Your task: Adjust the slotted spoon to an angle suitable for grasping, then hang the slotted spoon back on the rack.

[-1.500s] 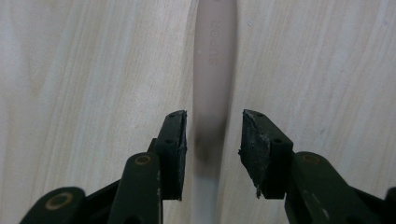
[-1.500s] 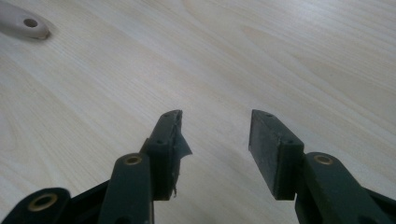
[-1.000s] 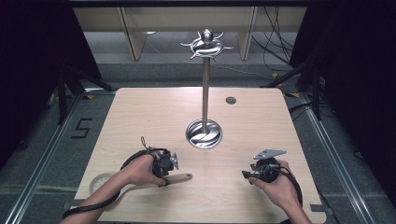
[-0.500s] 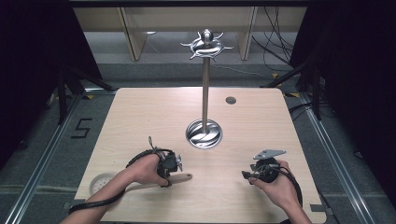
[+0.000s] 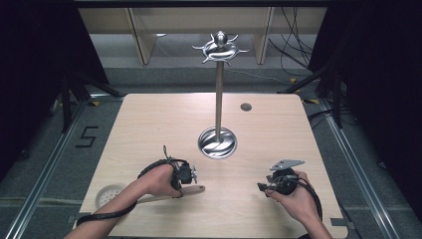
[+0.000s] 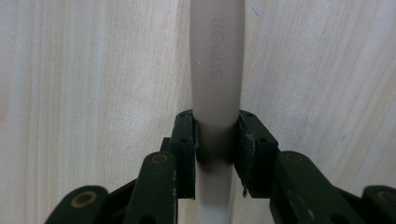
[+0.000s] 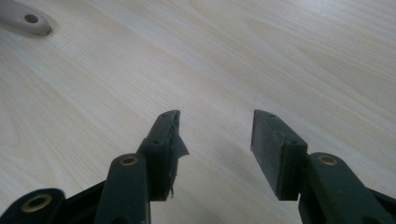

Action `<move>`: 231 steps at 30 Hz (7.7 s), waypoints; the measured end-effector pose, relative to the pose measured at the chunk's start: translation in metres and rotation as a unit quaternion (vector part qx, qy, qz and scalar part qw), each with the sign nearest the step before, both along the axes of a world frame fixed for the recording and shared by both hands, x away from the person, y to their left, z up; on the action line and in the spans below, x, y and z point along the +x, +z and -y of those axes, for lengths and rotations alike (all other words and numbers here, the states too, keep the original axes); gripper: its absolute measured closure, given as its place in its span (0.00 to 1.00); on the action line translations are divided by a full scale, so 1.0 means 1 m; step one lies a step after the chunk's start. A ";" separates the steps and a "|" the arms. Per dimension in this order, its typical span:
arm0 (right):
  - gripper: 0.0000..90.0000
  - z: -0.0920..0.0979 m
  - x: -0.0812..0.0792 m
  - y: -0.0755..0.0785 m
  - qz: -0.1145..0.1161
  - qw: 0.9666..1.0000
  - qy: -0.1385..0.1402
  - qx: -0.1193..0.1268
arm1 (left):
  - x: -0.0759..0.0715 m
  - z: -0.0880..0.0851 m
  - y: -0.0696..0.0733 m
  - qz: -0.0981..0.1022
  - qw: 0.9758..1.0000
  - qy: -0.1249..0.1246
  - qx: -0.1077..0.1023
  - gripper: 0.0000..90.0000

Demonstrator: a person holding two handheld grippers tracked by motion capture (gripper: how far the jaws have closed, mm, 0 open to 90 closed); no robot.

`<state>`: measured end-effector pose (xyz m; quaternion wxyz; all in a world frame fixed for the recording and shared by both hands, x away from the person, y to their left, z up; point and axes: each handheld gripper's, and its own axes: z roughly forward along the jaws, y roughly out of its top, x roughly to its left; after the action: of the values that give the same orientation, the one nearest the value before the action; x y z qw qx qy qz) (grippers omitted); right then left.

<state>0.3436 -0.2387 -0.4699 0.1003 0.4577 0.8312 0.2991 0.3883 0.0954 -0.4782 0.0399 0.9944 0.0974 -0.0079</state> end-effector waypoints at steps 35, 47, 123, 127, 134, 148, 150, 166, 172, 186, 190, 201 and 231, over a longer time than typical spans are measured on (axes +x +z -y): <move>0.57 0.001 0.001 0.000 0.006 1.000 0.000 -0.002 | -0.019 -0.077 0.059 0.078 0.982 0.045 -0.168 0.78; 0.57 0.003 0.003 -0.003 0.017 1.000 -0.011 0.016 | -0.030 -0.102 0.064 0.085 0.965 0.098 -0.227 0.78; 0.56 0.012 0.002 0.007 0.048 0.998 -0.022 0.019 | -0.039 -0.185 0.122 0.236 0.839 0.246 -0.424 0.78; 0.56 0.012 0.002 0.007 0.048 0.998 -0.022 0.018 | -0.040 -0.185 0.124 0.243 0.834 0.250 -0.427 0.78; 0.55 0.012 0.002 0.007 0.049 0.998 -0.022 0.019 | -0.040 -0.182 0.129 0.265 0.827 0.237 -0.435 0.78; 0.55 0.011 0.002 0.007 0.043 0.999 -0.027 0.019 | -0.041 -0.177 0.138 0.275 0.823 0.227 -0.442 0.78; 0.55 0.012 0.002 0.007 0.043 0.999 -0.027 0.020 | -0.040 -0.176 0.140 0.277 0.821 0.227 -0.444 0.78; 0.55 0.012 0.002 0.007 0.045 0.998 -0.030 0.021 | -0.038 -0.167 0.149 0.288 0.810 0.221 -0.460 0.78; 0.55 0.013 0.002 0.007 0.046 0.998 -0.030 0.019 | -0.036 -0.163 0.153 0.288 0.808 0.221 -0.464 0.78; 0.55 0.014 0.002 0.009 0.050 0.997 -0.042 0.032 | -0.032 -0.158 0.158 0.293 0.806 0.217 -0.467 0.78; 0.55 0.016 0.004 0.008 0.073 0.997 -0.030 0.024 | -0.032 -0.156 0.161 0.292 0.805 0.217 -0.469 0.78; 0.55 0.017 0.004 0.010 0.077 0.996 -0.034 0.033 | -0.028 -0.148 0.166 0.294 0.801 0.212 -0.477 0.78; 0.54 0.016 0.003 0.011 0.069 0.996 -0.048 0.034 | -0.012 -0.117 0.175 0.284 0.801 0.197 -0.489 0.78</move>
<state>0.3463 -0.2552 -0.4591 0.1558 0.4782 0.7888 0.3534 0.3767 0.2122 -0.3035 0.5476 0.7597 0.2588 0.2366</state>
